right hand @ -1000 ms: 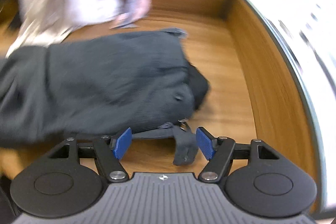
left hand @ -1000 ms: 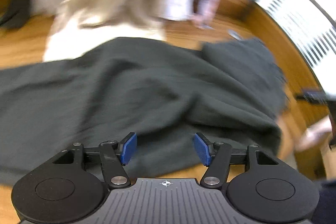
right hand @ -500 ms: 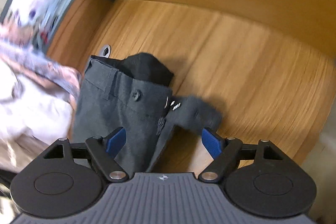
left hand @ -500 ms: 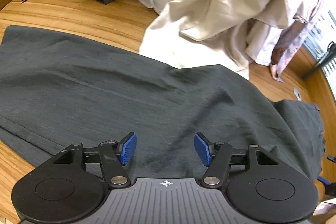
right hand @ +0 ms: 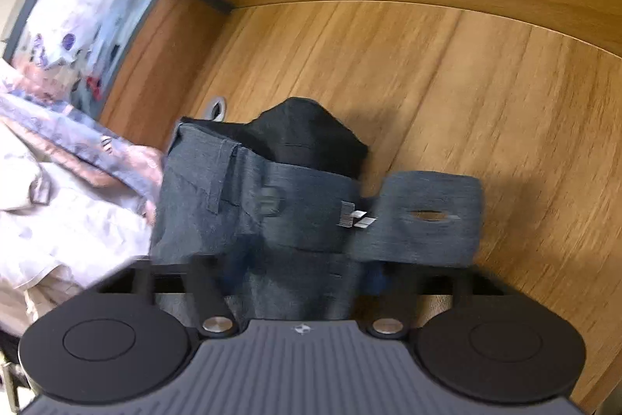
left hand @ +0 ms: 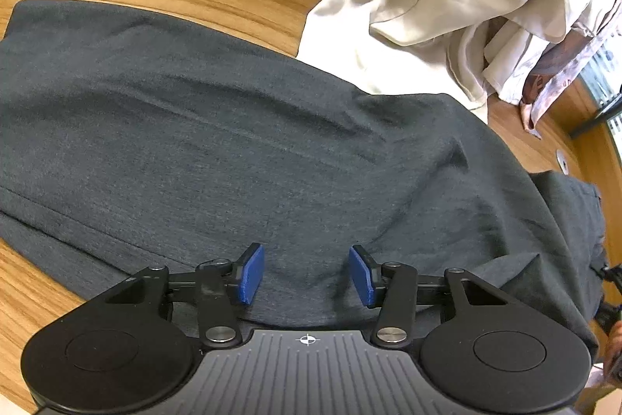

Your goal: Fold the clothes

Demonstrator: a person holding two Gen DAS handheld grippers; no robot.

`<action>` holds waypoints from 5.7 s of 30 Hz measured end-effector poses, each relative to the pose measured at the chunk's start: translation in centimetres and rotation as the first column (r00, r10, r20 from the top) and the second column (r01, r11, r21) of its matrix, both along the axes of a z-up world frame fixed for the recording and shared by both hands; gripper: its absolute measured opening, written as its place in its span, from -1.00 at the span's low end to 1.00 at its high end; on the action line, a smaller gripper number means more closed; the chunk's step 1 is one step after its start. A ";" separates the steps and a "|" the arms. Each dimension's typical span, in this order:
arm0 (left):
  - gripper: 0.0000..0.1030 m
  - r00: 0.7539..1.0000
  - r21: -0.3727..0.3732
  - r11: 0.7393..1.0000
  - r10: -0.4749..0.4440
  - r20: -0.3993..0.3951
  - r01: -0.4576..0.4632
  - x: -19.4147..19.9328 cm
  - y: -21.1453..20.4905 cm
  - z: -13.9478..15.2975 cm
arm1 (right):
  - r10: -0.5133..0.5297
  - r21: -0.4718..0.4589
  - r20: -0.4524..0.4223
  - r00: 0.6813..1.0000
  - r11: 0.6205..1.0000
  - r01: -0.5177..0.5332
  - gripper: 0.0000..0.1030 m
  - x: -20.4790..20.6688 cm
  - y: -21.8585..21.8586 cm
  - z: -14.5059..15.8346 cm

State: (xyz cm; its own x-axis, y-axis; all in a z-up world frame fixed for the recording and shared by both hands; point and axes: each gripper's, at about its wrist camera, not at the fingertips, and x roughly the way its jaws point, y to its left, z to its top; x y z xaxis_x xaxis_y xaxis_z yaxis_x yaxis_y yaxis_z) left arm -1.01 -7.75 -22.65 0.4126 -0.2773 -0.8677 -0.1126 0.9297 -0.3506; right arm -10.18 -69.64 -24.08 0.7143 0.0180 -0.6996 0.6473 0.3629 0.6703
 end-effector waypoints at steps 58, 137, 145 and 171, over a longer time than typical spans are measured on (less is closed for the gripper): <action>0.19 0.948 0.078 0.945 -0.317 -0.002 0.316 5.9 20.7 1.6 | 0.483 -0.579 -0.644 0.593 0.199 -0.791 -0.21 1.2 37.8 7.0; 0.16 0.749 0.367 0.731 -0.651 0.124 0.575 -1.5 16.8 4.1 | 0.323 -0.626 -0.690 0.647 0.181 -0.758 -0.51 -7.0 42.0 8.2; 0.24 0.775 0.211 0.793 -0.606 0.180 0.571 2.3 12.7 4.7 | 0.105 -0.663 -0.645 0.757 0.417 -0.622 -0.26 -9.3 36.4 7.3; 0.33 0.929 0.295 0.903 -0.356 0.106 0.313 6.6 16.8 2.8 | 0.167 -0.573 -0.639 0.751 0.549 -0.609 -0.57 -10.9 32.6 6.7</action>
State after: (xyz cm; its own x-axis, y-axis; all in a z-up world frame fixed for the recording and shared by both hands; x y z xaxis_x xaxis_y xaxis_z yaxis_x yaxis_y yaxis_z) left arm 5.60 9.01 -19.83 0.4702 -0.1883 -0.8623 0.2562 0.9640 -0.0709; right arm -21.12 -37.09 -17.39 0.3469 -0.4441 -0.8261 0.4360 0.8562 -0.2772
